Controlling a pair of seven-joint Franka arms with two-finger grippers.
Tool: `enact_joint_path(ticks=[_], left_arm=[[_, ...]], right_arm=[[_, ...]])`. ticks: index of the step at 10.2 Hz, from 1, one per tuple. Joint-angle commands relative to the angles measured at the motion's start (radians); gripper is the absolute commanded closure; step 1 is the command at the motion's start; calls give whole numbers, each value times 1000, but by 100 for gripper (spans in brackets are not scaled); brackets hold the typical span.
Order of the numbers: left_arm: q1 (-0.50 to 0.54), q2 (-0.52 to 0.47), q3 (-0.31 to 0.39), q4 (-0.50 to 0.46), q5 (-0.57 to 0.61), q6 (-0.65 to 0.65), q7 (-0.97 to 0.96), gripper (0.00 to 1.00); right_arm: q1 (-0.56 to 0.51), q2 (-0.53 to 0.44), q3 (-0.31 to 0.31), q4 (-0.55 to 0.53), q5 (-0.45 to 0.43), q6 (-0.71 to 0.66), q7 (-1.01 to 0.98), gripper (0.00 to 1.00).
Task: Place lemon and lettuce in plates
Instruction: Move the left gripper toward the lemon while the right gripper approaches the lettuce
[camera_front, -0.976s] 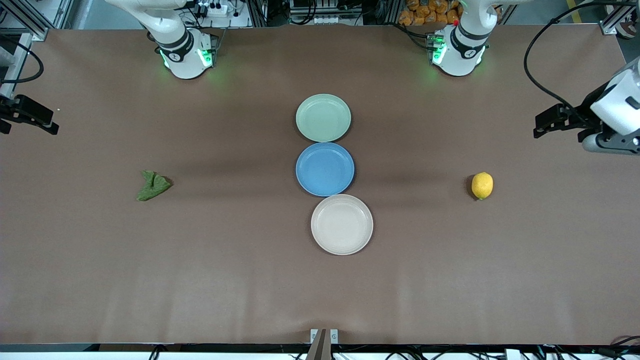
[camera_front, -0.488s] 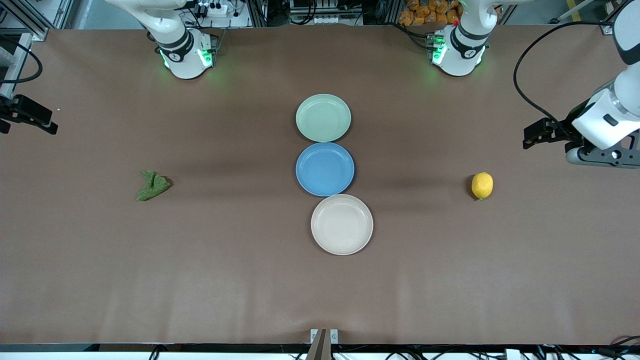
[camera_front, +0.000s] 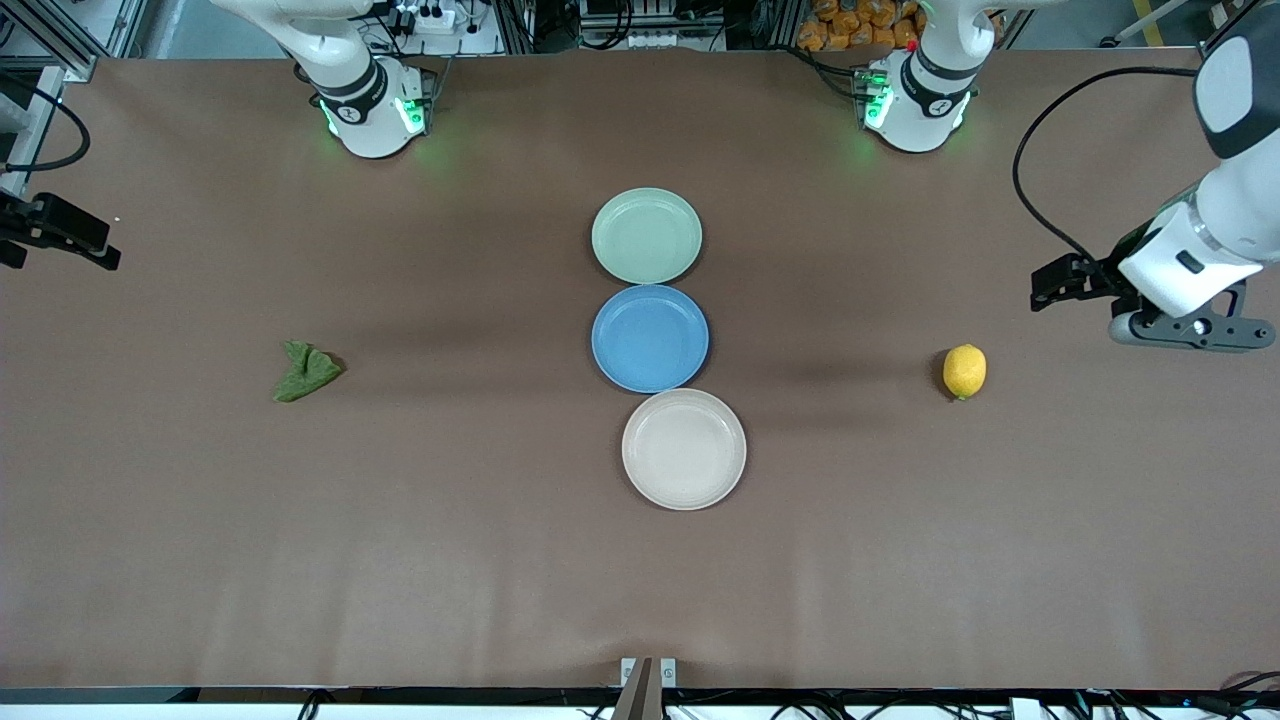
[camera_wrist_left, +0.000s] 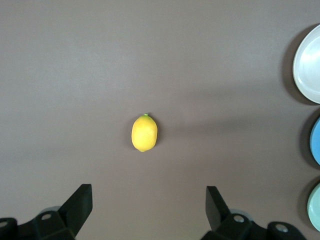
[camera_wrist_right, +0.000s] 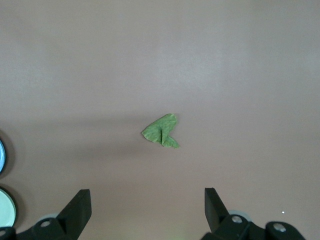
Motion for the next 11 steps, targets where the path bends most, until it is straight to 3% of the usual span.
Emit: enact_joint_path(ticks=[1,11], left_arm=[[-6,7,-1,-33,13,45,-18,0],[-20,96,-12,-59,14,124,-81,0]], right_arm=[[-16,-8,2,-41,6,36,-16,0],[-40,-2,-31,-314,7,341,-108,0]])
